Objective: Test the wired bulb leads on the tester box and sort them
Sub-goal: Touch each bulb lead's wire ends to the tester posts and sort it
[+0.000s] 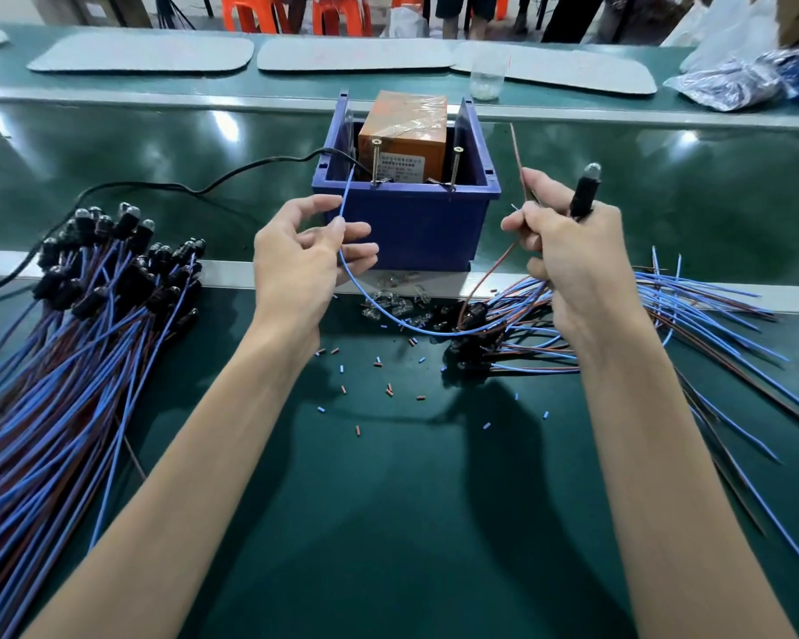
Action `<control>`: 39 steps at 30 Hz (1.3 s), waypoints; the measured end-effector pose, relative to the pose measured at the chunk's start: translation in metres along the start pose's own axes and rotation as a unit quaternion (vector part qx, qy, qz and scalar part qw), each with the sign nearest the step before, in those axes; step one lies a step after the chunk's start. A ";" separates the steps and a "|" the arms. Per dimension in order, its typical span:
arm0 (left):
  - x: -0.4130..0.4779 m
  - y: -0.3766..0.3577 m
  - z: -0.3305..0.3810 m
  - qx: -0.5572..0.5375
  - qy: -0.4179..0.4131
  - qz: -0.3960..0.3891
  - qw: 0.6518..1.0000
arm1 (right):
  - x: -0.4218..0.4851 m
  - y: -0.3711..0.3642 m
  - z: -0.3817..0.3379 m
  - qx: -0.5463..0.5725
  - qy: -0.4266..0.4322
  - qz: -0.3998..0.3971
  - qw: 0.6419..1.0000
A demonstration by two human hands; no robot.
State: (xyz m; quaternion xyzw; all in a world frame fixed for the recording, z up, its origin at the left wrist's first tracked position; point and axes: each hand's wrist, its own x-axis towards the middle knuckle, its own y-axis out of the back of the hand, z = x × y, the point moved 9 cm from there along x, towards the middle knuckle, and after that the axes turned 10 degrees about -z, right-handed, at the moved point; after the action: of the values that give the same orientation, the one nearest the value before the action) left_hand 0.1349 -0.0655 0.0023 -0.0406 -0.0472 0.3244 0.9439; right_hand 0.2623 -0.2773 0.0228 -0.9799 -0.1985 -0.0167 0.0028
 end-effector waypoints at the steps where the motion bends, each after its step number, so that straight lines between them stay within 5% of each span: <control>1: -0.001 0.001 0.000 -0.005 0.002 0.003 1.000 | 0.000 -0.001 0.001 0.000 0.000 -0.001 1.000; 39: 0.001 -0.003 -0.003 0.011 -0.004 -0.007 1.000 | 0.000 -0.013 0.007 -0.019 -0.037 -0.055 0.998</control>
State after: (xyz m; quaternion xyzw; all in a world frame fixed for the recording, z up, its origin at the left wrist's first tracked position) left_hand 0.1377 -0.0674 -0.0005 -0.0291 -0.0474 0.3186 0.9462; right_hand 0.2575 -0.2651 0.0155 -0.9674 -0.2516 0.0152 -0.0241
